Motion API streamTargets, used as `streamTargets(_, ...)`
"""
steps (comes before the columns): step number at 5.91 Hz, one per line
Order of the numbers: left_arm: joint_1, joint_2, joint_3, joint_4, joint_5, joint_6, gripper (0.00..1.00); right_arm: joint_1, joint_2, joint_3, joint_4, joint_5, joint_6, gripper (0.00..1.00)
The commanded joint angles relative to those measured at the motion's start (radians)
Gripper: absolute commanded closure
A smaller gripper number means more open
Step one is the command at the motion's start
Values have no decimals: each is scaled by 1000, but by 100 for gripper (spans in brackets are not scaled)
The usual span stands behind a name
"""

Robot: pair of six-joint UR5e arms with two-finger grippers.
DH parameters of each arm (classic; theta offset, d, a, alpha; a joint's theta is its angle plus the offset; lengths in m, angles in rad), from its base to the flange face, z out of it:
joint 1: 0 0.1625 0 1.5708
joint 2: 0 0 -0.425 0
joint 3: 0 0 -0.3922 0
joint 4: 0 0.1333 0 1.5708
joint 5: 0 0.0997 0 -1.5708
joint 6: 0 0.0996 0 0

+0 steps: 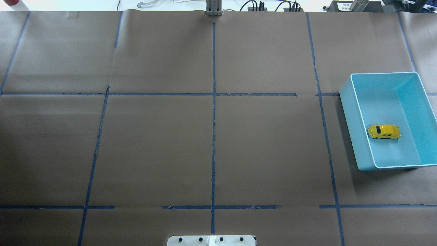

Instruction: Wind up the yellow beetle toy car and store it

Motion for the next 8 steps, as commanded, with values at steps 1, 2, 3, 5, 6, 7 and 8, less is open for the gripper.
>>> streamTargets(1,0,0,2,0,0,0,0,18,29,-5,-115,-5,2,0)
streamTargets(2,0,0,2,0,0,0,0,19,18,-34,-103,-9,-16,0)
streamTargets(3,2,-2,-1,0,0,0,0,25,16,-39,-102,-14,-33,0)
streamTargets(5,0,-2,0,-2,0,0,0,45,16,-89,-102,-29,-110,0)
streamTargets(6,0,-2,-3,-2,0,1,0,45,13,-97,-102,-37,-112,0)
streamTargets(7,0,9,-2,-2,-2,5,0,45,13,-99,-98,-39,-110,0)
streamTargets(8,2,0,-3,-3,-3,2,0,45,9,-109,-57,-42,-110,0)
